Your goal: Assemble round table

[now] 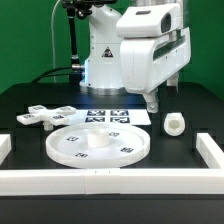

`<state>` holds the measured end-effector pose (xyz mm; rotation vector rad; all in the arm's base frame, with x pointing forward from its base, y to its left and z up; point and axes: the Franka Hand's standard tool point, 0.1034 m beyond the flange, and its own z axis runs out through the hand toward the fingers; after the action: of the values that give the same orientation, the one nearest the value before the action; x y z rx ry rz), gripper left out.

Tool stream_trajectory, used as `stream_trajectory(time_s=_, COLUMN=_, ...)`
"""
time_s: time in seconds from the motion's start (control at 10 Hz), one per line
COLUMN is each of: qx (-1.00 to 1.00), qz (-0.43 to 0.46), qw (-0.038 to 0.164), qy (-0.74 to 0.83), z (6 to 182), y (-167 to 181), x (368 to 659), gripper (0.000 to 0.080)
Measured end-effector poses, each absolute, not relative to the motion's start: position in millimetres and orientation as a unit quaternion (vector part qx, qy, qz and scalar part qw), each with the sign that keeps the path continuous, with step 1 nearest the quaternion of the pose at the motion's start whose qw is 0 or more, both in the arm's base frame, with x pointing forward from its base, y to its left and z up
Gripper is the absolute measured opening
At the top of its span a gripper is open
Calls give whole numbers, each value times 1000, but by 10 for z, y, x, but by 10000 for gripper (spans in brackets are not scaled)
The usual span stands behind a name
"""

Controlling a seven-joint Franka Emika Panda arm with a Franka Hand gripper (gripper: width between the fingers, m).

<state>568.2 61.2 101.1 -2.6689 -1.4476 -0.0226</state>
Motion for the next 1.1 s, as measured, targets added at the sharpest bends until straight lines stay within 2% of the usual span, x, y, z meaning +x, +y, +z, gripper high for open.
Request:
stream_trajectory(time_s=0.5, qx=-874, qz=-6, qw=50, qy=-484, z=991, y=547, x=5659, gripper=649)
stream_trajectory(time_s=0.9, qx=-836, qz=-12, qw=37, qy=-548, z=750, y=-390, x=5272, gripper=649)
stream_trajectory(time_s=1.1, qx=-839, qz=-8, qw=41, qy=-542, z=619, y=-557, x=5144, gripper=649)
